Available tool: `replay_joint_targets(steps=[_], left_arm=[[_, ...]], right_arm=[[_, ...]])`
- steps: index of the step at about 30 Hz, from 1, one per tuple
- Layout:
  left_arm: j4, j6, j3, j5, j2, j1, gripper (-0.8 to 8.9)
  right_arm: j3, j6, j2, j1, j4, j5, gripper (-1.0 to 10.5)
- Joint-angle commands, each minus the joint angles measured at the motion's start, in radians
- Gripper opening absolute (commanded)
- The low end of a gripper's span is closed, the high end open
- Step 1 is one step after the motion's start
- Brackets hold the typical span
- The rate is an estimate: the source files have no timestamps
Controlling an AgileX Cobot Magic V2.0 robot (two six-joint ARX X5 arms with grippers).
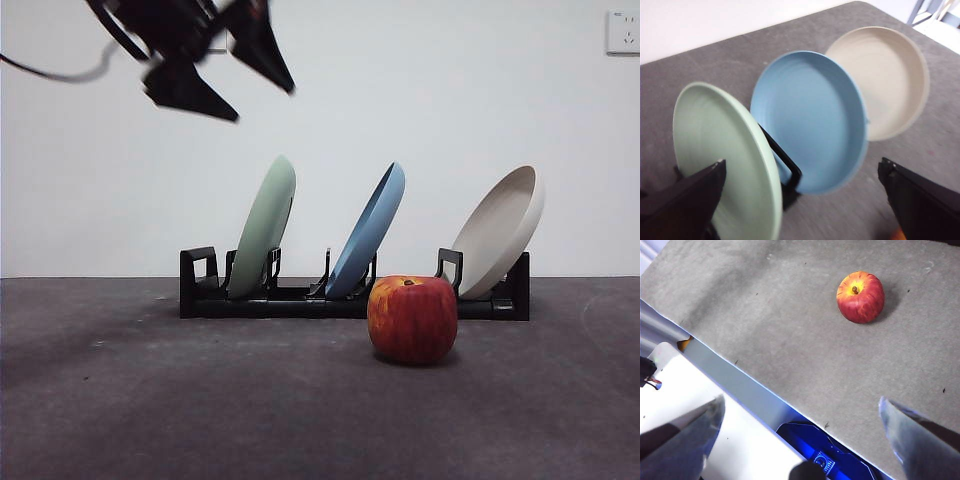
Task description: Take the green plate from the plate rack,put the plate on the table,take the apple from the table,put the apple in the plate
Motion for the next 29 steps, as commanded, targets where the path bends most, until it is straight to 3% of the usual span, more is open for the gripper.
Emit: replay_joint_targets(steps=[1, 12, 23, 26, 29], left_arm=[[0.038, 0.000, 0.028, -0.019, 0.081, -0.006, 5.95], [0.089, -0.004, 0.040, -0.036, 0.217, -0.016, 5.82], [0.079, -0.004, 0.040, -0.041, 0.233, -0.025, 0.61], [0.075, -0.004, 0.040, -0.039, 0.233, -0.024, -0.07], [0.074, -0.007, 0.040, -0.034, 0.233, -0.024, -0.06]], right_arm=[[0.002, 0.012, 0.000, 0.002, 0.002, 0.000, 6.9], [0.002, 0.016, 0.000, 0.002, -0.002, 0.000, 6.9], [0.002, 0.016, 0.000, 0.002, -0.002, -0.002, 6.9], [0.002, 0.016, 0.000, 0.002, -0.002, -0.002, 6.9], [0.002, 0.015, 0.000, 0.002, -0.002, -0.002, 6.9]])
